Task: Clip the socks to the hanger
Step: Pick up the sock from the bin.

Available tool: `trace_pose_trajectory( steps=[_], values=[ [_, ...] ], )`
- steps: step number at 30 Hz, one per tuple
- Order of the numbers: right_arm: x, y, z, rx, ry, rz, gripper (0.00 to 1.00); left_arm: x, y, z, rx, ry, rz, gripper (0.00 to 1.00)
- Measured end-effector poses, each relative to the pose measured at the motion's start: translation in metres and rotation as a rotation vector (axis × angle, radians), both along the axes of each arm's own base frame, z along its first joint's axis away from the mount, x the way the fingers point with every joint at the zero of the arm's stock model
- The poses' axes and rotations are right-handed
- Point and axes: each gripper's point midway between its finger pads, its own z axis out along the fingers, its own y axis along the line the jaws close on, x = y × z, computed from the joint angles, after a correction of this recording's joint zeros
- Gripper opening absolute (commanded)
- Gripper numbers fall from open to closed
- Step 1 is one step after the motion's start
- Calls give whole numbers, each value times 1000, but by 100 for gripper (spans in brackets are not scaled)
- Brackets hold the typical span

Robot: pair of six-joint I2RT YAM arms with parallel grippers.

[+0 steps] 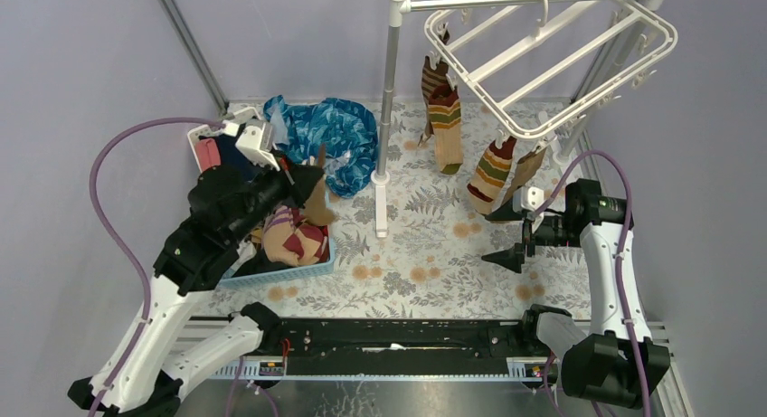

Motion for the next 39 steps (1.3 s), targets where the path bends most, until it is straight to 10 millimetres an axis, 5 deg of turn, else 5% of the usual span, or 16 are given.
trace_pose_trajectory(
  steps=[5, 14, 20, 25, 35, 39],
  values=[
    [3, 3, 24, 41, -3, -12, 100, -31, -71, 54, -137, -132, -445, 0],
    [4, -1, 53, -5, -59, -36, 100, -82, -170, 36, -163, -86, -943, 0],
    [15, -10, 80, -25, -71, -125, 100, -75, -190, 2, -135, -82, -1002, 0],
    [4, -3, 87, 47, -52, -106, 100, -76, -201, -29, -111, -61, -1079, 0],
    [-25, 27, 79, 130, -12, 66, 98, -84, -230, -38, -107, -99, -1262, 0],
    [-27, 34, 77, 133, -23, 114, 89, -91, -249, -38, -113, -98, -1330, 0]
  ],
)
